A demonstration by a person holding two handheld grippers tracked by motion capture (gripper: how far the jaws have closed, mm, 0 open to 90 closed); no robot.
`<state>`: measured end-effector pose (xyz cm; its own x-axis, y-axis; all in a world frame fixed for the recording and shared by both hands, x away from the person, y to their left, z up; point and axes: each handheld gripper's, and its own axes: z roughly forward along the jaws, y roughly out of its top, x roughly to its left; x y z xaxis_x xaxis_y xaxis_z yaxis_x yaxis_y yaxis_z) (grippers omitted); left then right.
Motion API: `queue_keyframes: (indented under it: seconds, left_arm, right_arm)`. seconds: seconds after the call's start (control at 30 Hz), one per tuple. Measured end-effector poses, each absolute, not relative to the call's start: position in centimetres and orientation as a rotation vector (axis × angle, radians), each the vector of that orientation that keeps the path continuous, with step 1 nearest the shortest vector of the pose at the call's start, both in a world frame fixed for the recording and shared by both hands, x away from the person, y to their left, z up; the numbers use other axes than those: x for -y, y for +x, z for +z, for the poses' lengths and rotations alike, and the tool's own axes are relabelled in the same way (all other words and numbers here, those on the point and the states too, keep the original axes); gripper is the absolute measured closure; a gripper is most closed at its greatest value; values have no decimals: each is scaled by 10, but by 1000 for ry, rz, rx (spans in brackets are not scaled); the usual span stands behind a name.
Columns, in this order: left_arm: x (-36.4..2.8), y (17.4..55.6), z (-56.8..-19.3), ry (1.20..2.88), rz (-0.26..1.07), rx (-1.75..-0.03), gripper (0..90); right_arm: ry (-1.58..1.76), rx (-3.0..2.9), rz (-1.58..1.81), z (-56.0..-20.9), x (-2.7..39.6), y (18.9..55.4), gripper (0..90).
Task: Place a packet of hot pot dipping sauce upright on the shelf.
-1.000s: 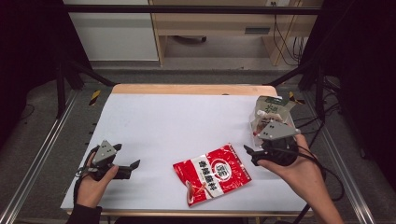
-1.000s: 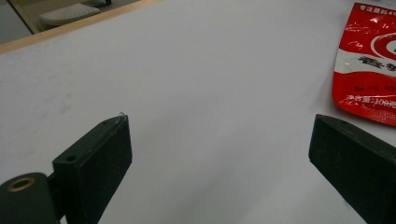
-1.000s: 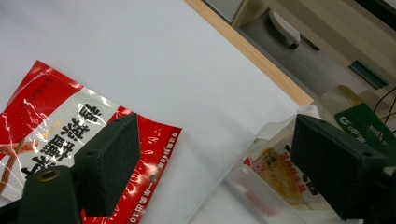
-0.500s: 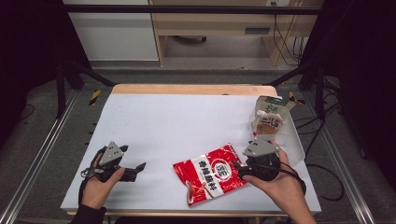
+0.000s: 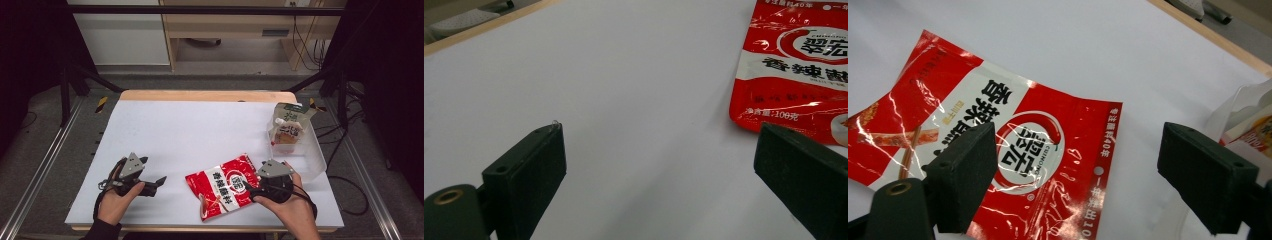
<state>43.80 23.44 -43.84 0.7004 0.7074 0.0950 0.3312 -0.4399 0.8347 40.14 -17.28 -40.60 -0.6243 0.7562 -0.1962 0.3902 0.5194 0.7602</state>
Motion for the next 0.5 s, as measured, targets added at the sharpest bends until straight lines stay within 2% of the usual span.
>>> queue_keyframes:
  seconds: [0.5]
  left_arm:
    - [-213, 435, -441, 2088, 554, -761, 65]
  right_arm:
    - [1041, -2268, 974, -435, 184, 391, 178]
